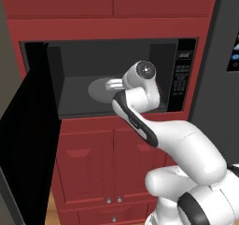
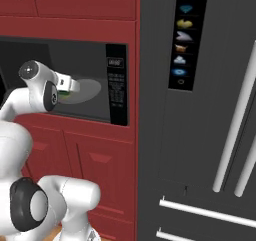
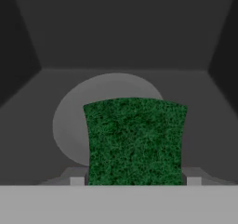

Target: Place the sponge inside the microwave to prepare for sanitizing.

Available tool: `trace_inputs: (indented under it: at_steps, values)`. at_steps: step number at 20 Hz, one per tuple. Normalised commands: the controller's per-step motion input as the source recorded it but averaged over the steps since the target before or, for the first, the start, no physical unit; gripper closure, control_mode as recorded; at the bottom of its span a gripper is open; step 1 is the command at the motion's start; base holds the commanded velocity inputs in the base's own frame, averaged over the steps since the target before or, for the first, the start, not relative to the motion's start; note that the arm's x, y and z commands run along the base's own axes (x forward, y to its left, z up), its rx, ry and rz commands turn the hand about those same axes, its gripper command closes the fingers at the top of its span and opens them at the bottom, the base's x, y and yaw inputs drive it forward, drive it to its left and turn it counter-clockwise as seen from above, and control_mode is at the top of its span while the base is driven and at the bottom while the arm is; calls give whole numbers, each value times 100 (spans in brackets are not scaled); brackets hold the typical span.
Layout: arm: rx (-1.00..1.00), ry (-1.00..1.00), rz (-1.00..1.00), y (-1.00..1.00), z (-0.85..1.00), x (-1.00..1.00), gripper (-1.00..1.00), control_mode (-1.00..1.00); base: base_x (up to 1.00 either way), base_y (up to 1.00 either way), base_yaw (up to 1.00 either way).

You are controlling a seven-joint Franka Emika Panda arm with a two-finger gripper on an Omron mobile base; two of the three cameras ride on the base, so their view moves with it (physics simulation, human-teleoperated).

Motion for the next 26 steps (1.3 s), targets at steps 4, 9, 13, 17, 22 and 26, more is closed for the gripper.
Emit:
trace_inputs:
  at_steps: [4,9,13,17,22,26]
  values:
    - [0,8,0,1,0,38,100,-100,0,0,0]
    - [0,3,0,5,-9,27,100,-100,0,0,0]
    - [0,0,0,4,-28,6,100,-100,0,0,0]
    - [0,0,0,0,-33,1,100,-100,0,0,0]
    - [0,0,0,0,-12,8,100,-100,0,0,0]
    - [0,0,0,2,0,17,100,-100,0,0,0]
